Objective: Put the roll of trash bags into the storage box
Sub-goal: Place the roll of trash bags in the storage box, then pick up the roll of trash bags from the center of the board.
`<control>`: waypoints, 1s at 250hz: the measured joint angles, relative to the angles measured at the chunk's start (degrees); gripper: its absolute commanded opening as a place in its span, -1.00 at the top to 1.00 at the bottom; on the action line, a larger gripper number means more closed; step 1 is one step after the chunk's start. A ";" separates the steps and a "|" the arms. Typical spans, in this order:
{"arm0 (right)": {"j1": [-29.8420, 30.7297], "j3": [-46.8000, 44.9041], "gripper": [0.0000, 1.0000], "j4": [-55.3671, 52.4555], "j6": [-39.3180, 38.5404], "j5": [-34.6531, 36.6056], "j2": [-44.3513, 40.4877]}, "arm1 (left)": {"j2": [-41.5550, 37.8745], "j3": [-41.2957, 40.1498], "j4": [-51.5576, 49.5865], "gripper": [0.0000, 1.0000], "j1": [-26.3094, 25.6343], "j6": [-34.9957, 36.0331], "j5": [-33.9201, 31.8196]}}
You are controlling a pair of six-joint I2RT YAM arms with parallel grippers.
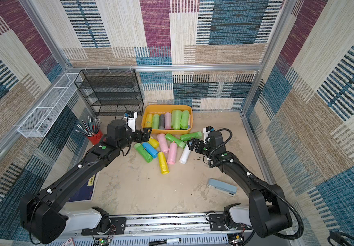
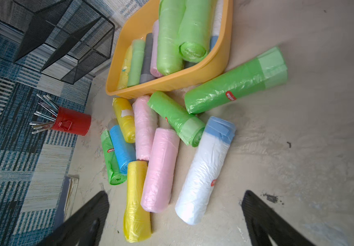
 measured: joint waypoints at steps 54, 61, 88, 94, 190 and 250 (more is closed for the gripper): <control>0.00 1.75 -0.99 -0.17 0.02 -2.05 4.63 | -7.10 -7.91 -0.83 -0.97 0.11 -2.67 -2.34; 0.00 1.95 -0.99 -0.20 0.04 -2.36 5.14 | -7.89 -8.52 -1.11 -0.97 0.09 -2.99 -2.84; 0.02 2.93 -0.99 -0.20 0.46 -3.15 6.78 | -10.73 -10.60 -1.95 -0.97 0.07 -4.68 -2.91; 0.04 3.17 -1.00 -0.20 0.52 -3.43 7.10 | -11.34 -11.13 -2.05 -0.97 0.07 -5.07 -2.89; 0.46 1.73 -0.55 1.16 3.08 -4.46 11.63 | -16.04 -16.13 -3.02 -0.97 0.09 -10.47 -0.48; 1.33 3.41 -0.47 2.36 3.41 -5.99 16.31 | -13.29 -14.88 -2.95 -0.97 0.07 -11.26 0.81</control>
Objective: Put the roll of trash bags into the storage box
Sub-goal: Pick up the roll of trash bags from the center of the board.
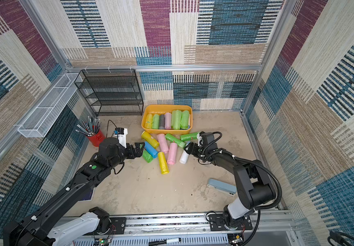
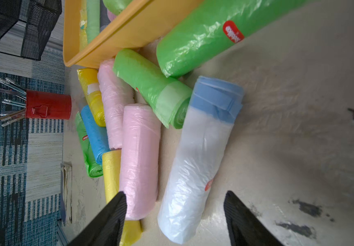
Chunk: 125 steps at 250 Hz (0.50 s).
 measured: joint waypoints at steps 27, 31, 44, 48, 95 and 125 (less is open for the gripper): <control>0.44 1.73 -0.40 0.44 -0.26 -0.07 1.99 | 1.51 0.00 0.48 -0.97 0.00 -0.70 1.07; 0.50 1.97 -0.39 0.46 -0.28 -0.07 2.34 | 1.84 0.02 0.59 -0.97 0.00 -0.85 1.25; 0.59 2.58 -0.36 0.46 -0.33 0.00 3.32 | 2.56 0.15 0.59 -0.97 0.00 -1.05 2.05; 0.59 2.80 -0.34 0.44 -0.44 -0.02 3.72 | 2.73 0.20 0.61 -0.97 0.02 -1.07 2.32; 1.11 5.11 -0.23 0.00 -1.03 0.66 7.50 | 4.15 0.79 1.22 -0.97 0.00 -1.99 2.89; 1.92 6.51 -0.18 -1.18 -1.57 1.46 9.18 | 4.76 0.83 1.44 -0.97 0.00 -2.12 2.93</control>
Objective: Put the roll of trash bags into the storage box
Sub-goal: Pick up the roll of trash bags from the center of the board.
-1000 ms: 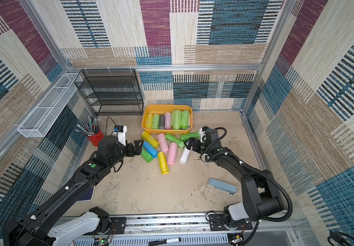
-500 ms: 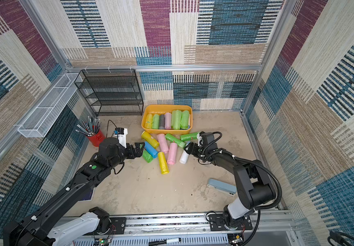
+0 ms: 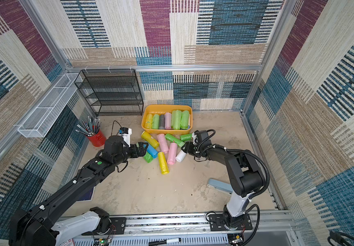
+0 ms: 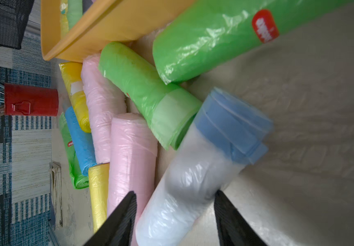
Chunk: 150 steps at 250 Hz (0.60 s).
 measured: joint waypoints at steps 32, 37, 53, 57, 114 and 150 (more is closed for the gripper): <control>0.72 1.64 -0.18 -1.81 -0.39 1.77 1.44 | 0.72 0.17 0.07 -0.97 0.00 0.00 -0.02; 0.83 1.86 -0.18 -2.01 -0.42 2.14 1.62 | 0.81 0.20 0.11 -0.97 0.00 0.00 -0.02; 1.07 2.56 -0.18 -2.80 -0.70 2.99 2.16 | 1.05 0.31 0.09 -0.97 0.02 0.00 -0.04; 1.14 2.73 -0.18 -3.02 -0.81 3.15 2.27 | 1.09 0.33 0.07 -0.97 0.02 0.00 -0.04; 2.93 7.54 -0.17 -7.52 -2.36 7.41 5.03 | 1.16 0.37 0.00 -0.97 0.02 0.02 -0.50; 3.43 10.69 -0.16 -10.36 -3.43 9.38 6.84 | 1.11 0.37 -0.13 -0.97 0.00 0.02 -0.57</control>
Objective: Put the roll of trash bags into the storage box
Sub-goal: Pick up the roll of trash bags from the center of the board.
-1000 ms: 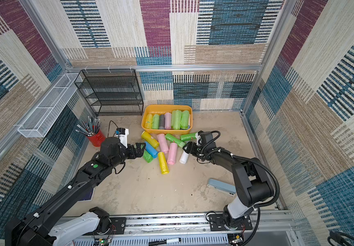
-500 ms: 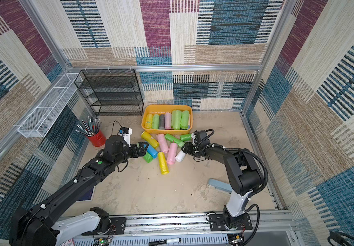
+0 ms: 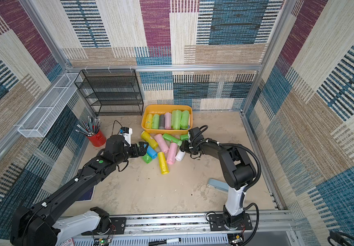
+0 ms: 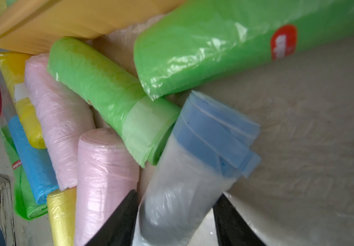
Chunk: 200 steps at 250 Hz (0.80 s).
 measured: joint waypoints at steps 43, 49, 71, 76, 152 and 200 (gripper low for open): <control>1.40 2.99 -0.16 -3.50 -1.18 3.56 1.75 | -0.46 -0.02 -0.22 -0.97 0.02 0.13 -0.13; 1.68 3.48 -0.16 -4.11 -1.27 4.28 1.99 | -0.57 -0.02 -0.20 -0.97 0.02 0.20 -0.15; 2.71 4.79 -0.16 -5.64 -1.79 6.93 2.71 | -0.68 -0.04 -0.20 -0.97 0.02 0.24 -0.37; 2.91 4.98 -0.16 -5.88 -1.86 7.39 2.84 | -0.68 -0.07 -0.22 -0.97 0.02 0.24 -0.44; 4.26 4.90 -0.17 -5.99 -2.03 10.14 3.87 | -0.24 -0.31 -0.52 -0.97 0.04 0.44 -1.42; 4.24 3.85 0.04 -4.57 -2.01 10.08 3.41 | 0.15 -0.31 -0.85 -0.97 0.04 0.50 -1.42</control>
